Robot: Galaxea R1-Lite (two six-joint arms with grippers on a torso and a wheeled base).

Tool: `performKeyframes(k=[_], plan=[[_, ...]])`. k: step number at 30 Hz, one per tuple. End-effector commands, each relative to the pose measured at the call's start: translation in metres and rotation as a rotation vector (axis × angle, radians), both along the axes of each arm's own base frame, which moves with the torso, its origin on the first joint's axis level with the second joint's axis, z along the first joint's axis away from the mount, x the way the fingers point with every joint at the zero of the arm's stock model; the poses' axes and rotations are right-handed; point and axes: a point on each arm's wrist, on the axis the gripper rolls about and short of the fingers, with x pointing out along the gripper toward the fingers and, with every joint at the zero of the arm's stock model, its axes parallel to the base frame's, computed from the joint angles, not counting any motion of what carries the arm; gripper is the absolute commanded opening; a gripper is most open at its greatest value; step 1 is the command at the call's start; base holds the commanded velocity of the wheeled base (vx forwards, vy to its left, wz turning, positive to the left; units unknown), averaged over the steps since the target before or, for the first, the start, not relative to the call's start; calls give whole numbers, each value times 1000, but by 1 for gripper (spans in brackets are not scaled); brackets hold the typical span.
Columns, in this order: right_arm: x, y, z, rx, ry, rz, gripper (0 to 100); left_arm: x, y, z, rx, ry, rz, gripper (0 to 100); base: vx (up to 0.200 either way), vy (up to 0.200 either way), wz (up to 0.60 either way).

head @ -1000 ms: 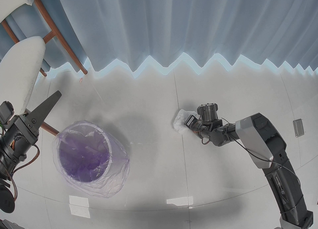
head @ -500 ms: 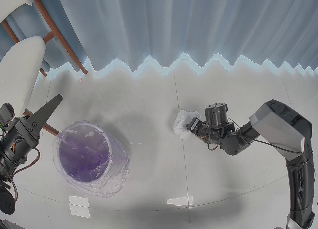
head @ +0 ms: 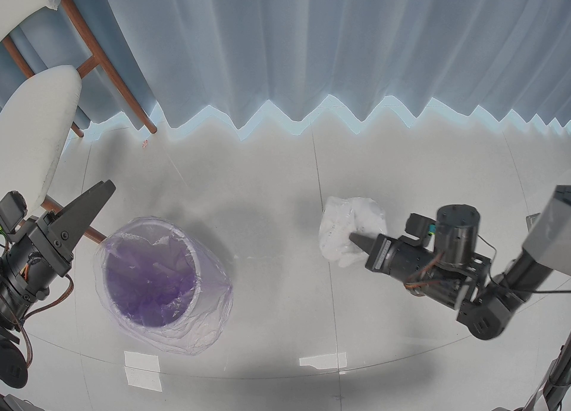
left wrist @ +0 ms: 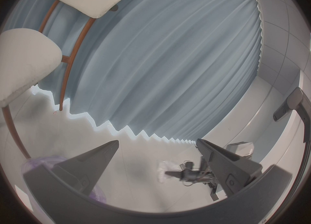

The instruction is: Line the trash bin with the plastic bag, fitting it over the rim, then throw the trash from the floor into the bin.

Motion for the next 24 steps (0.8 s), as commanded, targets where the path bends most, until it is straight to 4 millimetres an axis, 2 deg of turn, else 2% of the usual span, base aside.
performKeyframes(k=[1, 5, 13, 24], plan=[[-125, -37, 54, 61, -251, 223, 0, -3, 0, -7, 55, -8, 6, 100, 0, 0, 0], [-134, -36, 50, -1, -287, 266, 0, -5, -2, -8, 56, -4, -5, 100, 0, 0, 0], [-131, -33, 47, -38, -298, 260, 0, -8, -6, -17, 63, 37, -34, 100, 0, 0, 0], [-111, -22, 29, -98, -294, 128, 0, -12, -14, -28, 76, 85, -91, 100, 0, 0, 0]])
